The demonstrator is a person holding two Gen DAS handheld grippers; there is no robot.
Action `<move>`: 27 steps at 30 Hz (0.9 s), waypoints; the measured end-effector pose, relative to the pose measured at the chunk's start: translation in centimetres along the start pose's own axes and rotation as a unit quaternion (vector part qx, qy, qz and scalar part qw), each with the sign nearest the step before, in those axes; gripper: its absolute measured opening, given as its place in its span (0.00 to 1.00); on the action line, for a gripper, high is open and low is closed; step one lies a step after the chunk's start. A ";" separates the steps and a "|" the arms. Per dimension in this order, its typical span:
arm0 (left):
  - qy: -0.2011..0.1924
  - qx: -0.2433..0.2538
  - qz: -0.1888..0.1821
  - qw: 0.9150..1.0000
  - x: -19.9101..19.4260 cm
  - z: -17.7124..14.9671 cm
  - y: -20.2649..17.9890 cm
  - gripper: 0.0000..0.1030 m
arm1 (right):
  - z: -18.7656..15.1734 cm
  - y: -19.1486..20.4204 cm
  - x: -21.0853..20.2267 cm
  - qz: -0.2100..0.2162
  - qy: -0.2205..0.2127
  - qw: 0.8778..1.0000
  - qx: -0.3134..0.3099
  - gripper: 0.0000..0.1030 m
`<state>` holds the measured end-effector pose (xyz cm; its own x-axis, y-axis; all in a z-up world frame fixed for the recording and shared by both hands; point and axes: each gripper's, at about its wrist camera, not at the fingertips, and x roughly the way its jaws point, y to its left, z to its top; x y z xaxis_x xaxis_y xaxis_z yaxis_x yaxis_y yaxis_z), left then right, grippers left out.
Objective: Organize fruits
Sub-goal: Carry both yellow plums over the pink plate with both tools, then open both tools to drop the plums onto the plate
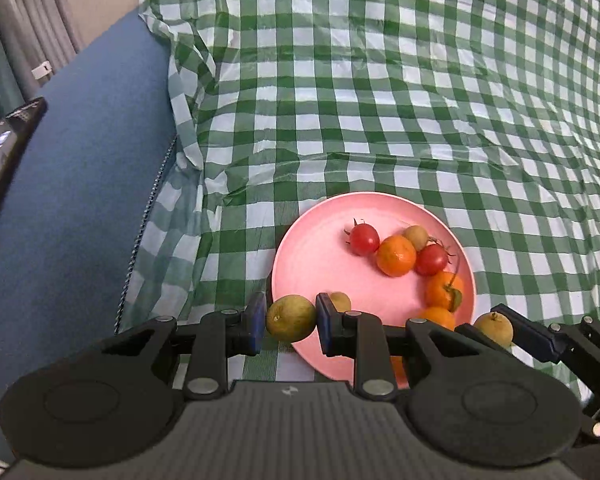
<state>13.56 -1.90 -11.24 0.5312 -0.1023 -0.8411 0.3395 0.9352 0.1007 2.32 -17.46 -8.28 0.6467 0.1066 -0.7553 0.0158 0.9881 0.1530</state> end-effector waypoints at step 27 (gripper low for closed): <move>0.056 0.028 0.039 0.997 6.1 2.4 -0.8 1.00 | 0.0 0.0 4.2 -0.025 0.019 0.999 -0.006 0.83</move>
<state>18.40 -4.11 -15.13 0.4684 0.0107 -0.8834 0.3448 0.9184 0.1939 4.99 -17.01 -11.45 0.6153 0.0614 -0.7859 0.0375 0.9936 0.1070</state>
